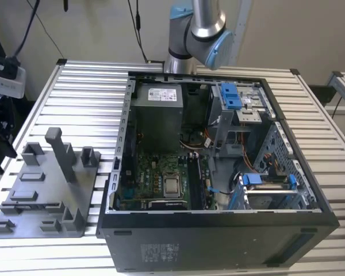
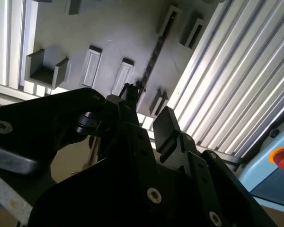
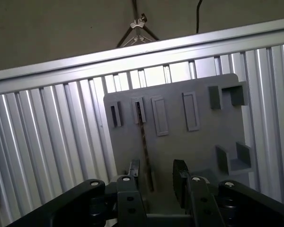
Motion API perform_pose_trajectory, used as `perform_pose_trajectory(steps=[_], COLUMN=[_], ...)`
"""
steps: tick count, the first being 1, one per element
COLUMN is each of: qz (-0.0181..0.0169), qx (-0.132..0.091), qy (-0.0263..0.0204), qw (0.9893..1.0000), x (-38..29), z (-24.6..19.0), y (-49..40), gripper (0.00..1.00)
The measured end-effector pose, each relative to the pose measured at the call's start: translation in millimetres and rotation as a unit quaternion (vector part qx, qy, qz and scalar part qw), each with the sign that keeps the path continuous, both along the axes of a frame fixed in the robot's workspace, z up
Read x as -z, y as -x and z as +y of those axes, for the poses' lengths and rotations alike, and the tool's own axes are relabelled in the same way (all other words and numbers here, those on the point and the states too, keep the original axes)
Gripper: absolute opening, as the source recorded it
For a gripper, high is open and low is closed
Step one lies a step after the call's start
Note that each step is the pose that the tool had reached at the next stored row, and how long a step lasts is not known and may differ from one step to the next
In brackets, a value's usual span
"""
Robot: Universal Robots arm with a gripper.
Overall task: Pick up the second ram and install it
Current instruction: 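Pick up the second ram and move it above second insertion slot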
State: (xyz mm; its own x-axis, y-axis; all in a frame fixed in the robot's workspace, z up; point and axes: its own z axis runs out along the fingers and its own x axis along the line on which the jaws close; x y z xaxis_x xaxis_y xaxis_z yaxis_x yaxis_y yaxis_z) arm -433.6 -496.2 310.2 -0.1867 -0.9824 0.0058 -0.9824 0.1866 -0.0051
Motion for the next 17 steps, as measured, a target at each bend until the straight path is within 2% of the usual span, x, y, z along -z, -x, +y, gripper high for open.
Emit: perform_pose_trajectory(steps=[6,17], qz=[-0.0036,-0.0040], qx=[0.000,0.000], qy=[-0.0001,-0.0005], qw=[1.0000,1.0000], x=[3.5,8.8], z=[0.0,0.0], y=[0.0,0.0], gripper=[0.42,0.42])
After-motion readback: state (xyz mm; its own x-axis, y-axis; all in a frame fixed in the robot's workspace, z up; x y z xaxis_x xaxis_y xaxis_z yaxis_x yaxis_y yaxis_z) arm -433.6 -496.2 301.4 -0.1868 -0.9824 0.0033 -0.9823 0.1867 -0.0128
